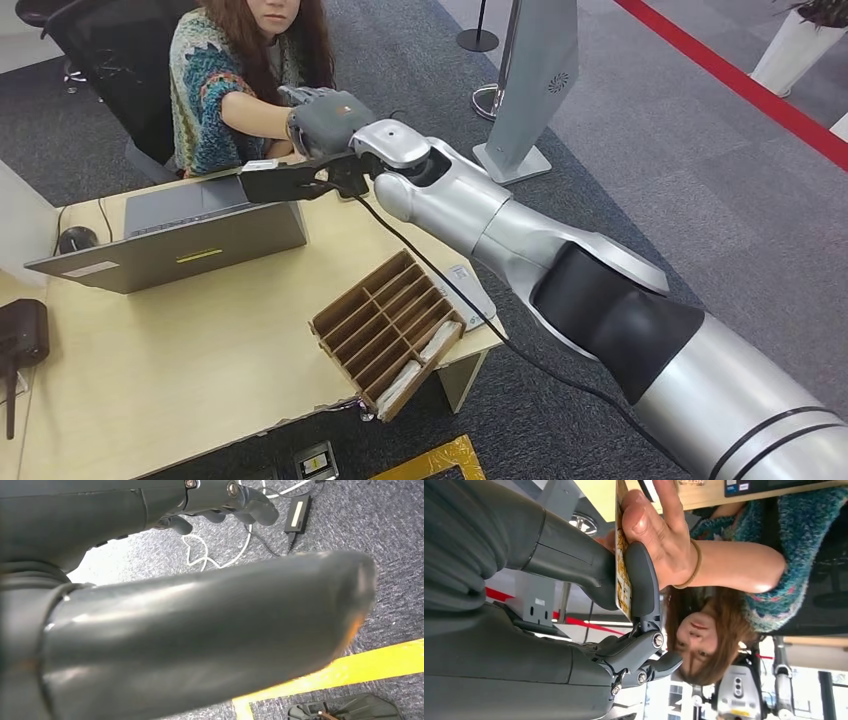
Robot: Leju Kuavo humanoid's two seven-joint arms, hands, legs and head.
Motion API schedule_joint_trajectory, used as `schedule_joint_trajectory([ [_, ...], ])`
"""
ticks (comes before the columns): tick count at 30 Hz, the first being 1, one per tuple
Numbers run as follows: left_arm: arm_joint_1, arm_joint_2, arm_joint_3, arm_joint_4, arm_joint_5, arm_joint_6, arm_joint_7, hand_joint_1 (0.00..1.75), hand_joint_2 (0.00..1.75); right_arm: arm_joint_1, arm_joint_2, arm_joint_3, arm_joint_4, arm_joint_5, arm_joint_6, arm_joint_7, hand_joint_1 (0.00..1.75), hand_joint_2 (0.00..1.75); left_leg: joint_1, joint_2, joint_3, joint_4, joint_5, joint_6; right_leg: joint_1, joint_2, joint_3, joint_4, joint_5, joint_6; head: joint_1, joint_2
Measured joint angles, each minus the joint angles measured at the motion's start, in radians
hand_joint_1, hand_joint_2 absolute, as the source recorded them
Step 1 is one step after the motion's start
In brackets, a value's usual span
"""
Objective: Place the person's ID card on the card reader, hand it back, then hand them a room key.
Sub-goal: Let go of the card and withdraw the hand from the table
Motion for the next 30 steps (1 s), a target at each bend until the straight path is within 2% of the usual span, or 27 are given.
schedule_joint_trajectory([
  [5,0.001,0.000,0.000,0.000,0.004,0.005,0.005,0.00,0.00,-0.018,0.027,0.014,0.108,-0.007,-0.017,-0.003,1.72,1.75,0.000,0.000,0.000,0.000,0.000,0.000,0.000,0.000,0.000,0.000,0.000,0.000,0.000,0.000],
  [9,0.004,0.000,0.000,0.000,0.008,0.010,0.012,0.00,0.00,-0.026,0.039,0.024,0.160,-0.009,-0.029,-0.007,0.04,1.75,0.000,0.000,0.000,0.000,0.000,0.000,0.000,0.000,0.000,0.000,0.000,0.000,0.000,0.000],
  [13,0.010,0.000,0.000,0.000,0.010,0.011,0.013,0.00,0.00,-0.029,0.047,0.028,0.196,-0.007,-0.056,-0.011,0.00,1.75,0.000,0.001,0.001,0.000,0.000,0.000,0.000,0.002,0.000,0.000,0.000,0.000,0.000,0.000],
  [22,0.019,0.000,0.000,0.000,0.020,0.021,0.013,0.00,0.00,-0.044,0.045,0.026,0.229,0.047,-0.210,0.033,0.00,1.75,0.000,0.002,0.002,0.000,0.000,0.000,0.000,0.002,0.000,0.000,0.000,0.000,0.000,0.000],
  [26,0.023,0.001,0.000,0.000,0.043,0.036,0.008,0.00,0.00,-0.047,0.006,0.025,0.199,0.213,-0.284,0.122,0.00,0.00,0.000,0.002,0.002,0.001,0.000,0.000,0.000,0.002,0.000,0.000,0.000,0.000,0.000,0.000],
  [27,0.026,0.001,0.001,0.000,0.051,0.041,0.003,0.00,0.00,-0.047,-0.012,0.023,0.180,0.272,-0.306,0.149,0.00,0.00,0.000,0.002,0.002,0.001,0.000,0.000,0.000,0.002,0.000,0.000,0.000,0.000,0.000,0.000],
  [30,0.036,0.000,0.002,0.001,0.072,0.053,-0.020,0.00,0.00,-0.044,-0.083,0.003,0.101,0.436,-0.371,0.207,0.00,1.31,0.000,0.002,0.002,0.001,0.000,0.000,-0.001,0.002,0.000,-0.001,0.000,0.000,0.000,0.000],
])
